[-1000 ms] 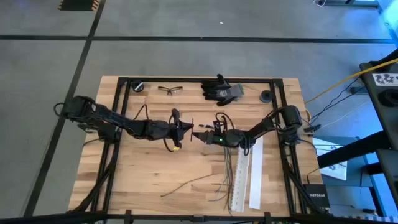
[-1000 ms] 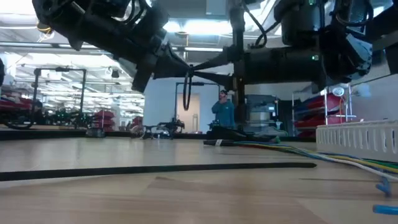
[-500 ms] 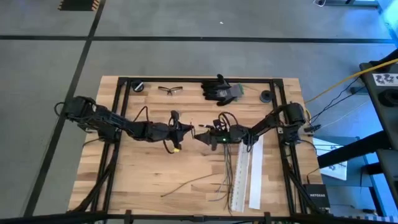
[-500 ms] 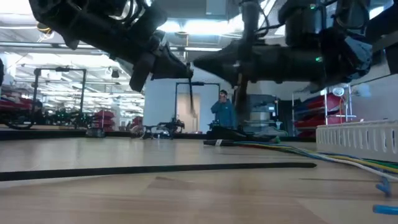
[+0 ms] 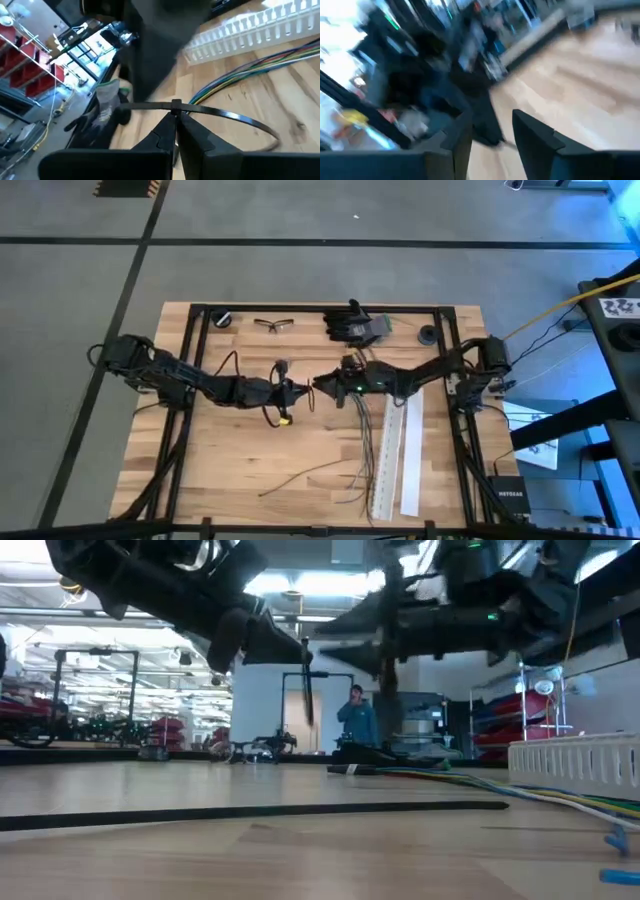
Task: Ziptie cables
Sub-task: Wrap the top zip tie on the cables
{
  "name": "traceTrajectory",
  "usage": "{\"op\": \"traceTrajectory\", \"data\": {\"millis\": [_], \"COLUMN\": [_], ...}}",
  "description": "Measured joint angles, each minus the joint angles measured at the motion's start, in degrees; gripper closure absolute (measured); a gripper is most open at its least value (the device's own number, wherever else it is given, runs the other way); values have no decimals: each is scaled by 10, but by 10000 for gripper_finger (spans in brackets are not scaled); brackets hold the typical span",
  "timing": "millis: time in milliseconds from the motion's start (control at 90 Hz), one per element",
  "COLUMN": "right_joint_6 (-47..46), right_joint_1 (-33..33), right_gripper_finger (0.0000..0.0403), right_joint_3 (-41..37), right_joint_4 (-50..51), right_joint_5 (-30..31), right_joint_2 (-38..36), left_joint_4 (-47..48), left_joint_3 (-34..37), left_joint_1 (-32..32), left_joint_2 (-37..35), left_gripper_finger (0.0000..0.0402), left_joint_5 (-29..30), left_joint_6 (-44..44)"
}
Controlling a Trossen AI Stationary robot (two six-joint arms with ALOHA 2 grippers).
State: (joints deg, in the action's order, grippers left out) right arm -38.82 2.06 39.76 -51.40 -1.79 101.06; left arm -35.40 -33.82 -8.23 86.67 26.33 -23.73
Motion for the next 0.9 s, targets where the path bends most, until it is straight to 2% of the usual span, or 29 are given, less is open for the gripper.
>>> {"op": "traceTrajectory", "data": {"millis": [67, 233, 400, 644, 900], "right_joint_6": [6, 19, 18, 14, -1], "right_joint_1": [7, 19, 19, 18, 17], "right_gripper_finger": [276, 278, 278, 279, 279], "right_joint_3": [20, 42, 46, 46, 46], "right_joint_4": [28, 20, 37, 35, 30], "right_joint_5": [-22, -68, -78, -12, -12], "right_joint_2": [0, -1, -1, -1, 3], "left_joint_4": [1, 3, 2, 2, 2], "left_joint_3": [0, 0, 0, 0, 0], "left_joint_1": [0, 0, 0, 0, 0], "left_joint_2": [0, 0, 0, 1, 1], "left_gripper_finger": [401, 401, 401, 401, 401], "left_joint_5": [0, 0, 0, 0, 0], "left_joint_6": [4, 9, 9, 8, 8]}}
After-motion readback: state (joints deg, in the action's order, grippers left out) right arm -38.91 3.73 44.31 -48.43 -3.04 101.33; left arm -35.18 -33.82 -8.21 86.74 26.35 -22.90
